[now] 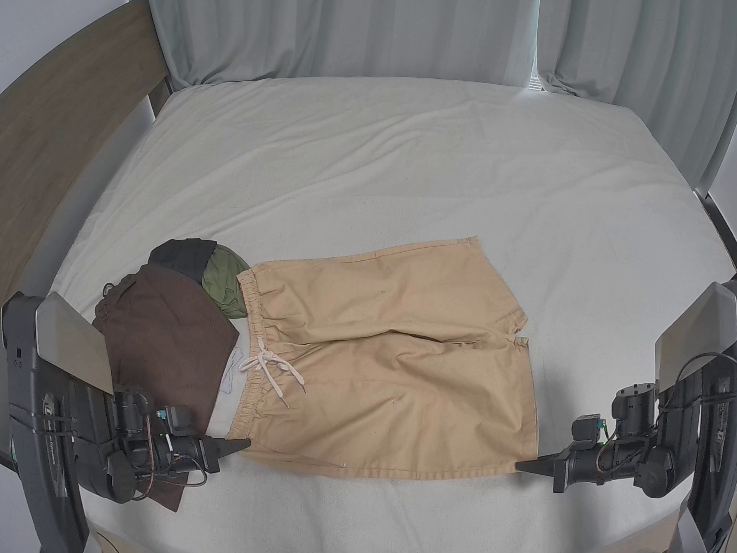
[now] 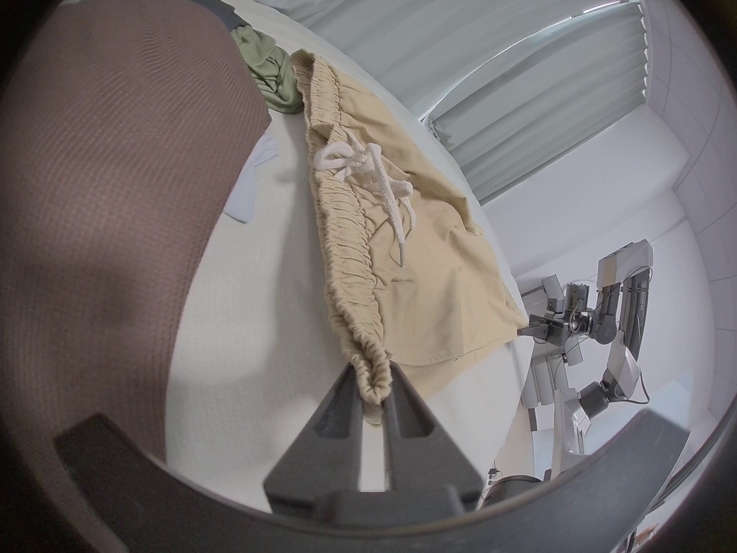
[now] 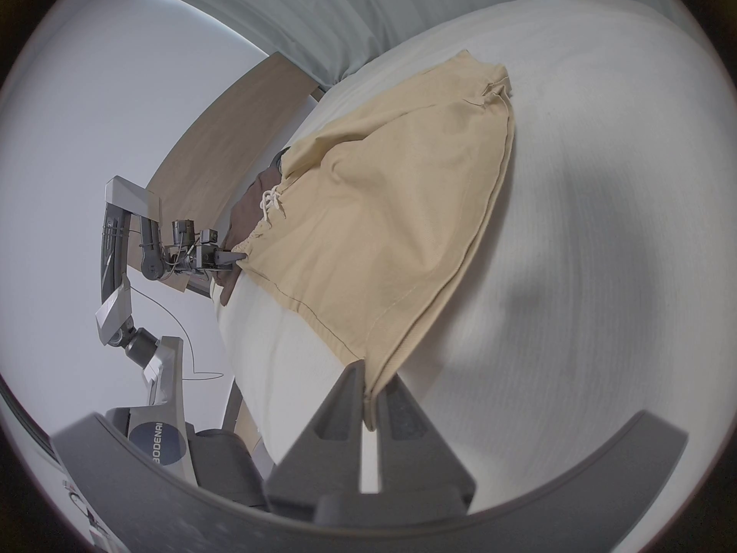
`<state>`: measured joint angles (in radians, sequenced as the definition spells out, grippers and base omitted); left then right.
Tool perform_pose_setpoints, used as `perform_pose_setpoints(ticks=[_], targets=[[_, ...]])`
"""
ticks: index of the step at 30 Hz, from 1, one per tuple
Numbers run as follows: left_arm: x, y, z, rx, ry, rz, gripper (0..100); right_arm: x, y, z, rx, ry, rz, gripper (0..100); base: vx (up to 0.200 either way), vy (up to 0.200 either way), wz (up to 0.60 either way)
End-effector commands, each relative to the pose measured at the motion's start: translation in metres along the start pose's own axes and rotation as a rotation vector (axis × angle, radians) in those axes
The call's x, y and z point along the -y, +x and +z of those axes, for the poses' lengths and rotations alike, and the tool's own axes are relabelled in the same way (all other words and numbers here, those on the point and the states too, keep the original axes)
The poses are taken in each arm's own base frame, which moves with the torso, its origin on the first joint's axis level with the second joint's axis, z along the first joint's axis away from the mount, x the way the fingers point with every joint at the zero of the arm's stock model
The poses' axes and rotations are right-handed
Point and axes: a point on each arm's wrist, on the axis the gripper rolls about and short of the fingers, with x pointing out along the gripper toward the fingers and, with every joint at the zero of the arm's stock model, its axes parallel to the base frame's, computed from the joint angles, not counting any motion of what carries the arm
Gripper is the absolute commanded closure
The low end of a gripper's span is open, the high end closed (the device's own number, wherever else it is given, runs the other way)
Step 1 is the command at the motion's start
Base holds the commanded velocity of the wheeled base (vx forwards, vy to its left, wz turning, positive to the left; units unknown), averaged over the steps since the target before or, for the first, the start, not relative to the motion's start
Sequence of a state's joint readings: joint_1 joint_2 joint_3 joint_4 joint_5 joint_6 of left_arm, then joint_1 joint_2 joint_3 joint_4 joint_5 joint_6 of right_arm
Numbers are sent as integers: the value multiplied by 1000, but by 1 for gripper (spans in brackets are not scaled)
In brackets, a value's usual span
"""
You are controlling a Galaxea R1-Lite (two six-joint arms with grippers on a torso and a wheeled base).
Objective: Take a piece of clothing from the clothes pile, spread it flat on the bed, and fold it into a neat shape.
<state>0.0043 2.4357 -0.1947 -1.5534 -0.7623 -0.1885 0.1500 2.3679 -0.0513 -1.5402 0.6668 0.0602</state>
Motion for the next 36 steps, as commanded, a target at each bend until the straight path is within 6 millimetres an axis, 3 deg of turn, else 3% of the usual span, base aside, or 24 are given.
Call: perform_pose_setpoints(ticks=[1,14,36], targets=[[1,-5,-1,0,-8,5,100,-4,-5,-6,-26,17,0,100,0,0,0],[4,-8,-5,-18,-21,-19,100,-2,-6,-12,-51,-27,-7,100,0,0,0],[14,-37,-26,-77,88,-92,100,-4,-18,-3,-12,-106,-26,100,0,0,0]])
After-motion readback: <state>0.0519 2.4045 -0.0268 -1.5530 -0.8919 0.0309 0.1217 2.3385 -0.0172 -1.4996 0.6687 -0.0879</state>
